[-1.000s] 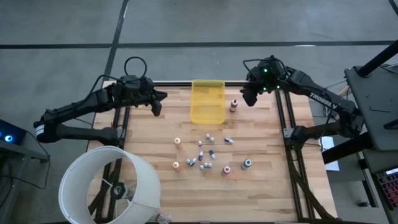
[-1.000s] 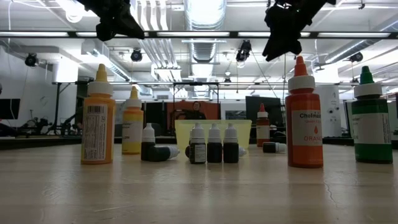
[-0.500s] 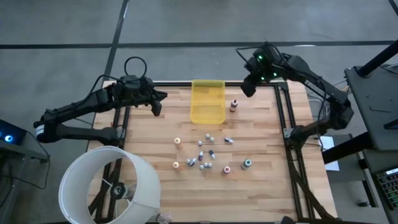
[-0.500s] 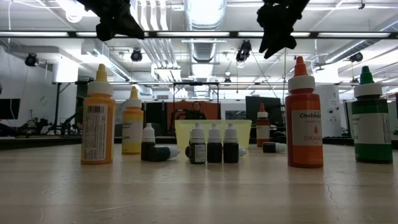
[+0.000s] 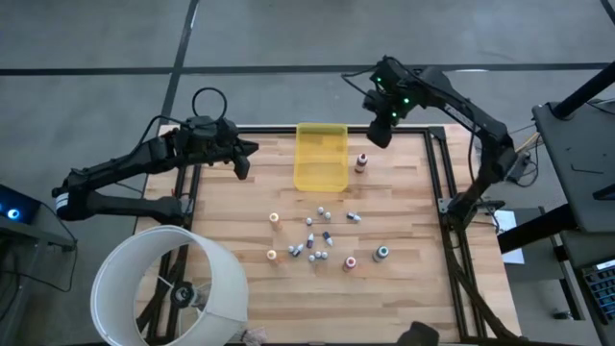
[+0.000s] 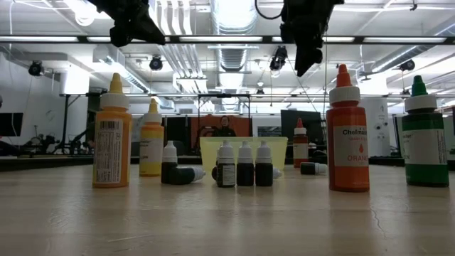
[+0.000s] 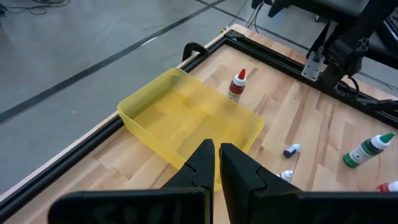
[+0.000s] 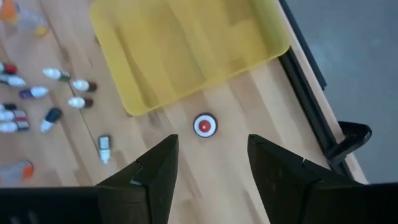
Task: Pick & Place food coloring
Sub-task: Put the large red food coloring bottle into the yellow container
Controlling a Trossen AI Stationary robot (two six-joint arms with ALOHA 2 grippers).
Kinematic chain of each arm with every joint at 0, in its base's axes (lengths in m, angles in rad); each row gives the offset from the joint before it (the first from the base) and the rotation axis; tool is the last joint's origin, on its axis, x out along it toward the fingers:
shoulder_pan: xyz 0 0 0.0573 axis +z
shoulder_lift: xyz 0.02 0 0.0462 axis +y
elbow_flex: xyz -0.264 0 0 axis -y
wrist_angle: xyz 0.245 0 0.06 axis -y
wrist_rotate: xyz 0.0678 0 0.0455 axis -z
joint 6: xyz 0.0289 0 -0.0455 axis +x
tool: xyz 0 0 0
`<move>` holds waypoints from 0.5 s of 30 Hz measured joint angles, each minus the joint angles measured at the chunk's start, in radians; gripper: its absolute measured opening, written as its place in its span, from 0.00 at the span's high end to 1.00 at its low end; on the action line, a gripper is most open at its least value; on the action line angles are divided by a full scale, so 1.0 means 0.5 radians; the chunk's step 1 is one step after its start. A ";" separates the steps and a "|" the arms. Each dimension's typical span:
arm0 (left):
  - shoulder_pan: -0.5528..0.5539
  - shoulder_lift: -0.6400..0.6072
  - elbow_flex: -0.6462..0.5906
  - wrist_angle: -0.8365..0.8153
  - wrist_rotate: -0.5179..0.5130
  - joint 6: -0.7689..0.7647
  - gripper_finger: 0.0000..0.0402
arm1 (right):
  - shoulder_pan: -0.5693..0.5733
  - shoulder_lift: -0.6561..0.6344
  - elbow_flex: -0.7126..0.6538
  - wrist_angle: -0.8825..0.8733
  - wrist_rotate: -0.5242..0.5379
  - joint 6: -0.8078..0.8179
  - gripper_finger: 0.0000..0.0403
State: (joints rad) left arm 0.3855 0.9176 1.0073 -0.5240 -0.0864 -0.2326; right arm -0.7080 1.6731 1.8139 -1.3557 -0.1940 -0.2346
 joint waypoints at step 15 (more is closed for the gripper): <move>0.000 0.001 0.000 0.000 0.001 0.041 1.00 | 0.037 0.162 -0.101 0.001 0.005 -0.313 0.54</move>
State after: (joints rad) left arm 0.3855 0.9180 1.0073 -0.5240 -0.0860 -0.2119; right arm -0.6894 1.7541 1.7634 -1.3553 -0.1917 -0.3909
